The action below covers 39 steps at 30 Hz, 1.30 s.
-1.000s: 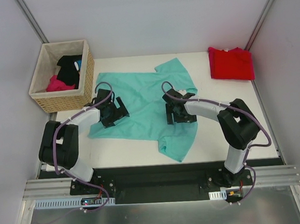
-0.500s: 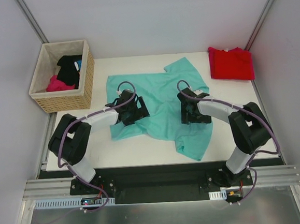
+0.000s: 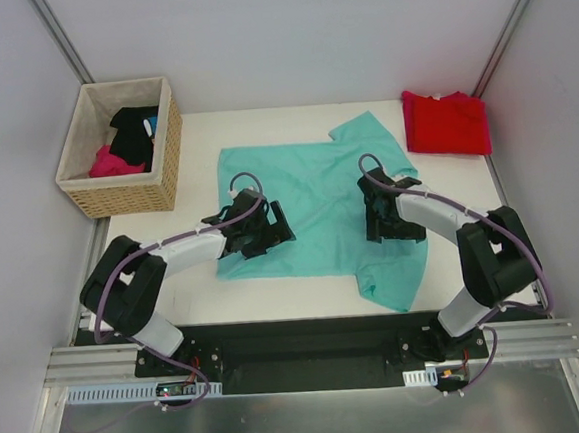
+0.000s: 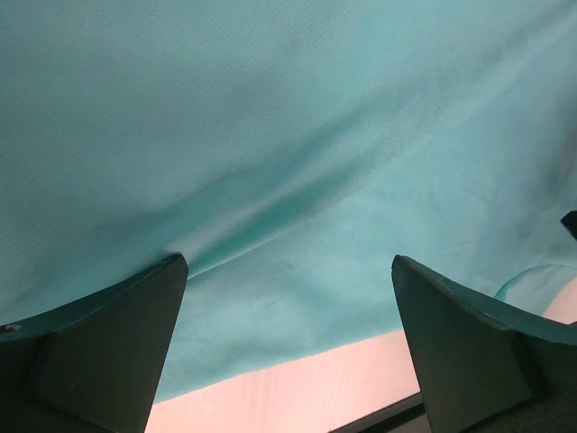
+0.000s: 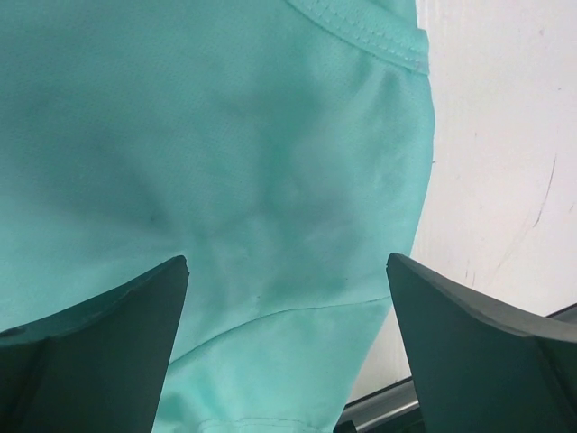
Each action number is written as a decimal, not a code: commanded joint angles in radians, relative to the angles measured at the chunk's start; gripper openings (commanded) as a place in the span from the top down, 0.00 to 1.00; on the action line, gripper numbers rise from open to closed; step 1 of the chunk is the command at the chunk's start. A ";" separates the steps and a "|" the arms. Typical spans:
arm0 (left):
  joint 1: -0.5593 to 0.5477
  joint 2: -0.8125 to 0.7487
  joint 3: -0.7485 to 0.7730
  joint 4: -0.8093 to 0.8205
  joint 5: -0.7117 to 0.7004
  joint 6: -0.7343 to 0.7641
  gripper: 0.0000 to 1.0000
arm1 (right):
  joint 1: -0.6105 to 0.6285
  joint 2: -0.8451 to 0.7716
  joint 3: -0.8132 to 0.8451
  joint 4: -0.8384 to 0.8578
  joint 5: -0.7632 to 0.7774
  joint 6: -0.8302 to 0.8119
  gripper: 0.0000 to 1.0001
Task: Fold and stack the t-shirts
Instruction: Flatten out the tshirt
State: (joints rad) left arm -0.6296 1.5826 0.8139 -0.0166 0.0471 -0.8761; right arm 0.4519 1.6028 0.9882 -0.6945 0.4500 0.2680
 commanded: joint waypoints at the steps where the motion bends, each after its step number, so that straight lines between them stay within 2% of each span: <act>1: -0.009 -0.117 -0.094 -0.163 -0.004 -0.003 0.01 | -0.004 -0.046 0.047 -0.054 0.018 -0.030 0.03; 6: -0.009 -0.294 -0.116 -0.264 -0.067 0.009 0.01 | -0.004 -0.046 0.069 -0.046 -0.011 -0.039 0.03; 16: -0.009 -0.352 0.002 -0.315 -0.067 0.066 0.01 | 0.062 -0.133 0.073 -0.046 -0.056 -0.044 0.03; 19: -0.009 -0.328 0.028 -0.316 -0.090 0.084 0.01 | 0.083 -0.136 0.061 -0.034 -0.053 -0.030 0.04; 28: -0.001 -0.127 0.084 -0.313 -0.162 0.104 0.01 | 0.097 -0.012 0.052 0.007 -0.086 0.004 0.04; 39: 0.103 0.046 0.076 -0.220 -0.086 0.115 0.01 | 0.093 0.155 0.135 0.018 -0.065 -0.012 0.03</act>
State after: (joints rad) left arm -0.5732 1.5822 0.8803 -0.2806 -0.0704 -0.7925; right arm 0.5453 1.7031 1.0527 -0.6773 0.3763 0.2527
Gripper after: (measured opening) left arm 0.991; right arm 0.967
